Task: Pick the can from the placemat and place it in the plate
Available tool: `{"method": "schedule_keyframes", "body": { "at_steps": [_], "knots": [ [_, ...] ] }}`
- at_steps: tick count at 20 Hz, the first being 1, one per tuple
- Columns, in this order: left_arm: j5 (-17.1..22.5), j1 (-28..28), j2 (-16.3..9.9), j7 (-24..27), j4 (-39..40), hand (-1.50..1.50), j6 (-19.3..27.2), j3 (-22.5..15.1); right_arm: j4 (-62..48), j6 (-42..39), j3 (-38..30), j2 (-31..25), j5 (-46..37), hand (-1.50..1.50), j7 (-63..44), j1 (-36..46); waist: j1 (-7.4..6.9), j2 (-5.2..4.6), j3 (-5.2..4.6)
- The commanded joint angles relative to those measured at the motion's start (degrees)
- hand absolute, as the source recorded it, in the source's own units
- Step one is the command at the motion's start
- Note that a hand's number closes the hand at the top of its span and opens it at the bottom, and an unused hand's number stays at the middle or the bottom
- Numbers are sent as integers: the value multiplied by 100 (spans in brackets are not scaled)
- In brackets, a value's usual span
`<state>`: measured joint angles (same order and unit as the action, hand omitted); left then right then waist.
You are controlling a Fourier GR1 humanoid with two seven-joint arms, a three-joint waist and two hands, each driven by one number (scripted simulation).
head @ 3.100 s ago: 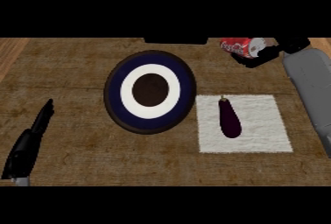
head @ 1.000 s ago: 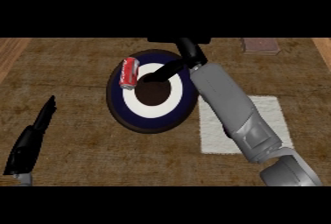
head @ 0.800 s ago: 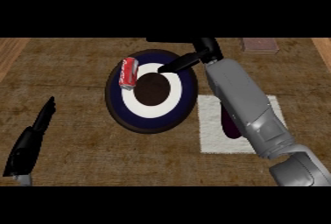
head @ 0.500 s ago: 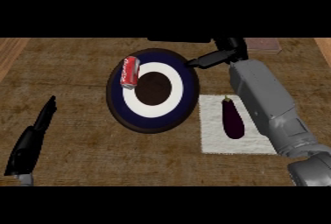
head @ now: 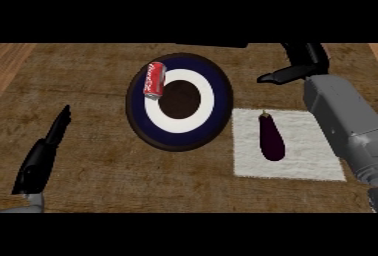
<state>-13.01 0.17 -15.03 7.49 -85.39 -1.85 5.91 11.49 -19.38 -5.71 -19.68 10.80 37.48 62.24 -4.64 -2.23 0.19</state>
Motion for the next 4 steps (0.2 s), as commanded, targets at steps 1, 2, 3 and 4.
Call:
{"method": "schedule_keyframes", "body": {
  "at_steps": [1,2,3,4],
  "knots": [
    [-32,-121,-9,-153,-94,0,-44,-58,-224,-301,-108,-292,11,-150,294,-68,-43,-12,7],
    [24,50,-71,-18,-135,0,-76,23,-236,-316,-33,-426,-90,-150,308,-49,-120,-23,7],
    [-60,257,74,135,-80,0,32,-69,-274,-565,21,-483,-145,-150,470,-277,-92,-18,6],
    [37,145,65,18,-214,0,-61,-74,-325,-459,-50,-513,-98,-150,393,-131,-134,-26,9]
  ]
}}
